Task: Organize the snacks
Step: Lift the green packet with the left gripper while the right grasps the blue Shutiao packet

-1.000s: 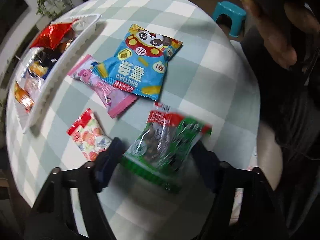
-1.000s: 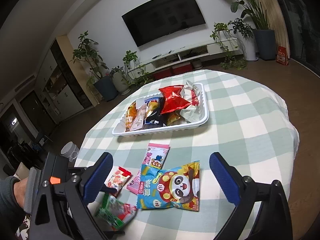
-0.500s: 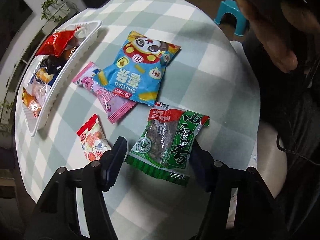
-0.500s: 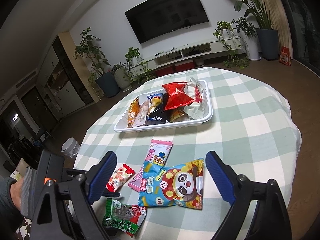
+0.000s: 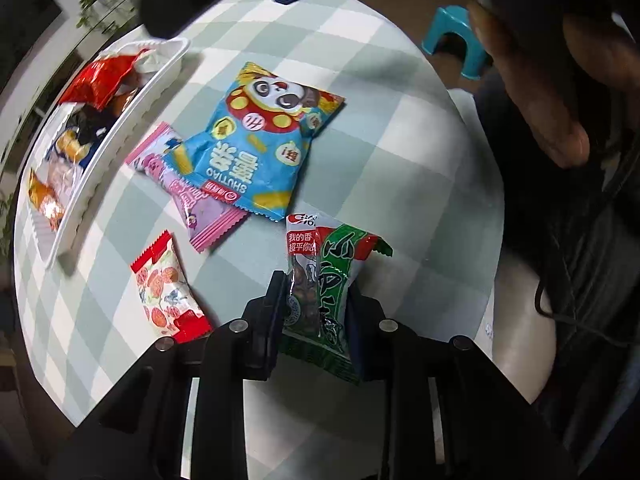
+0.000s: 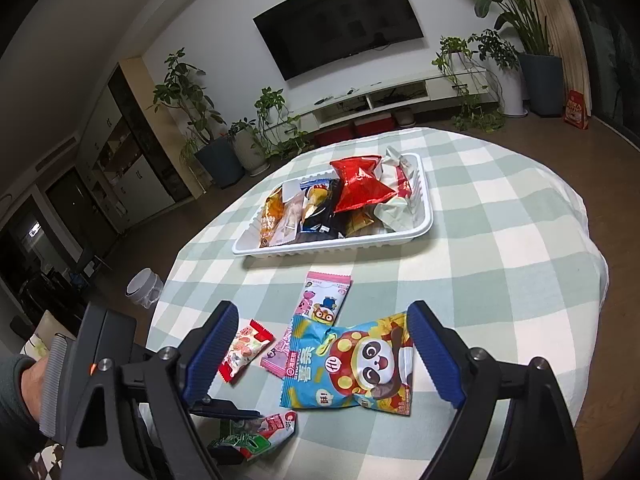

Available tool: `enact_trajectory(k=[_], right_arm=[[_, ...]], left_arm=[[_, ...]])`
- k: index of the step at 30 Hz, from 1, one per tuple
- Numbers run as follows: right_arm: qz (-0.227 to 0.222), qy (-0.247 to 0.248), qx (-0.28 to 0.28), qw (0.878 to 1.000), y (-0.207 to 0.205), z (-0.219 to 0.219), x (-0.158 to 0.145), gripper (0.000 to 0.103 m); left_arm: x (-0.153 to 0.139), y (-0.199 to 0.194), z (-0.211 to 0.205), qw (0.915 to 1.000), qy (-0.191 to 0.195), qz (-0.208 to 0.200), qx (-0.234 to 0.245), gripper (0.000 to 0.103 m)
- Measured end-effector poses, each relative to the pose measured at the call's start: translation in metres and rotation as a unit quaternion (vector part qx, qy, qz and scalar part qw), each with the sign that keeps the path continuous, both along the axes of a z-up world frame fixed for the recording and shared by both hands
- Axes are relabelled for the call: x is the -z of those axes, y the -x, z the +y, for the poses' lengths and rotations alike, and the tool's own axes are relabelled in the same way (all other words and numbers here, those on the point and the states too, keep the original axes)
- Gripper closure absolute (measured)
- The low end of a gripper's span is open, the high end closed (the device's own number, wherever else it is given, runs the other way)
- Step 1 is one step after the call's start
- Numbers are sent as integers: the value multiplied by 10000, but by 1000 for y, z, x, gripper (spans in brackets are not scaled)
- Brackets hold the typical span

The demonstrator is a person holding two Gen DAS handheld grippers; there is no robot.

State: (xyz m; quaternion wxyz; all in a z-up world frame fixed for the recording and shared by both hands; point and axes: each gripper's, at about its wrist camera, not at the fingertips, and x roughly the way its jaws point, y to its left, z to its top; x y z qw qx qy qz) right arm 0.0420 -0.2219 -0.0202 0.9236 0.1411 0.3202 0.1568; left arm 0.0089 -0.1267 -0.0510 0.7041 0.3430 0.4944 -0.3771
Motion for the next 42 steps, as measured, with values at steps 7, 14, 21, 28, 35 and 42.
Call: enact_trajectory(k=[7,14,21,28,35,42], right_arm=[[7,15,13,10000,0,-2,0,16],[-279,384,-491,9977,8,-2,-15,16],[-913,2777,-2400,9257,34,52,-23,16],[-194,3489,-3218,8800,4,51,10,25],[211,3675,-3670,8543,-24,64,31,25],[545,3961,-4125,8185,-45,78,45,25]], left_arm=[[-10,4,19,9965,607,133,-557,82],[-24,5,64,9669,1858,318,-1720,83],[-26,3,121,9080,3063,516,-2812,83],[-23,5,135,8892,3434,497,-2983,83],[-19,1,151,8709,3662,541,-3234,83],[-18,0,151,8690,3700,548,-3239,83]])
